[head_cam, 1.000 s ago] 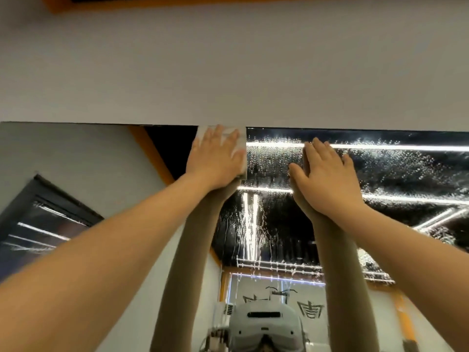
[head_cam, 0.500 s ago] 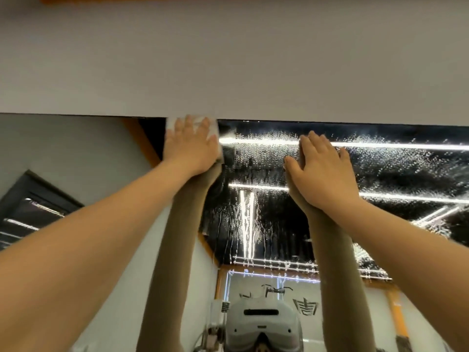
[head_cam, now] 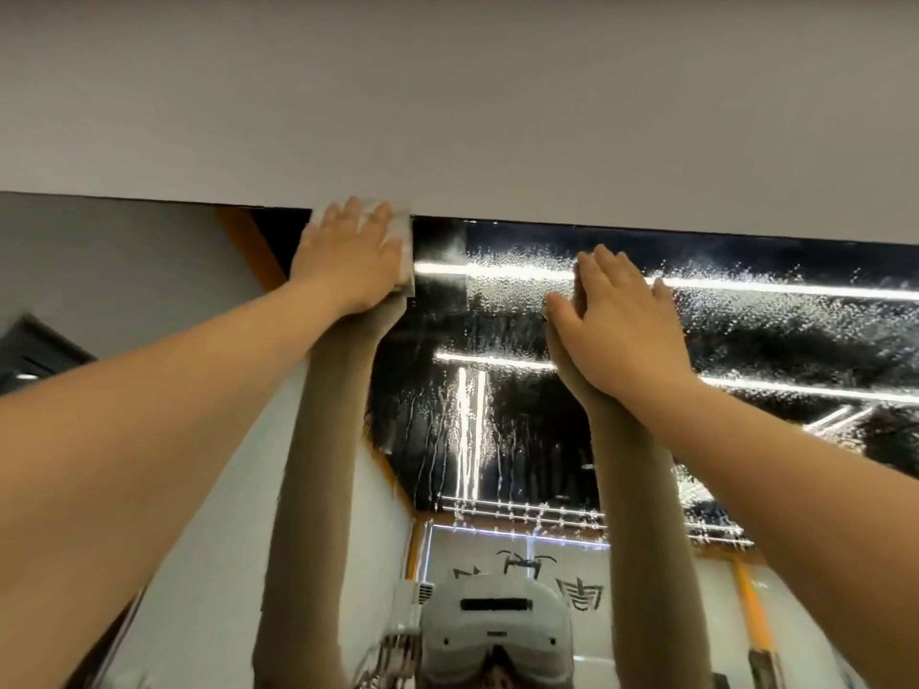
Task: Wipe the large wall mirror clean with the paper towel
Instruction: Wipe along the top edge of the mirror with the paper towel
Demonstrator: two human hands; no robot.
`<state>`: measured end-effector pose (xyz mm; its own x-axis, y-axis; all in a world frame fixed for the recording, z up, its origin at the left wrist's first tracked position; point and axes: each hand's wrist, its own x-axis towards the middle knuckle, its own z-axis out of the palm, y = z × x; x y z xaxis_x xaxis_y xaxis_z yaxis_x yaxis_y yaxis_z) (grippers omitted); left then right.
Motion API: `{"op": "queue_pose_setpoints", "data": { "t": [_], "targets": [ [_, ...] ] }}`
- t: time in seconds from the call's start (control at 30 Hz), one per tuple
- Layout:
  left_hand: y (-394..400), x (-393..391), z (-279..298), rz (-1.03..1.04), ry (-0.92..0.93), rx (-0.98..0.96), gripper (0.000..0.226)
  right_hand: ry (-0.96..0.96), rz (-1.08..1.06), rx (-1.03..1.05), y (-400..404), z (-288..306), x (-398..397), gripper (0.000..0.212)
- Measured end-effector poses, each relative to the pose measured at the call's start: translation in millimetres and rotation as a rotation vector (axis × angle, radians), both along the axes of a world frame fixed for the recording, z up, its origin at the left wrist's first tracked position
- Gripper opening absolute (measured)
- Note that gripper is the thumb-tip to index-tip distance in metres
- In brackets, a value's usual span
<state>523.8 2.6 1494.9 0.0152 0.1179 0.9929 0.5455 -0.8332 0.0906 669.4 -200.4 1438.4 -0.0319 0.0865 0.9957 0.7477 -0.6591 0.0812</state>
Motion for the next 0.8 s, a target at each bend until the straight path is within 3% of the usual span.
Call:
{"op": "queue_pose_setpoints", "data": {
  "t": [0.17,0.4,0.53,0.8],
  "targets": [
    [-27.6,17.2,-10.0,-0.026,-0.014,-0.046,0.057,-0.002,0.001,0.008,-0.4,-1.6,-0.8,0.063],
    [-81.8,58.6,-15.3,-0.056,0.086,0.143,0.060,-0.008,0.005,0.011,-0.4,-1.6,-0.8,0.064],
    [-58.5,37.6,-14.2,-0.049,0.140,0.179,0.058,-0.011,0.005,0.003,-2.0,-0.6,0.9,0.065],
    [3.9,1.9,-8.5,0.007,0.045,0.090,0.058,-0.015,0.014,0.011,-0.6,-1.6,1.9,0.065]
  ]
}}
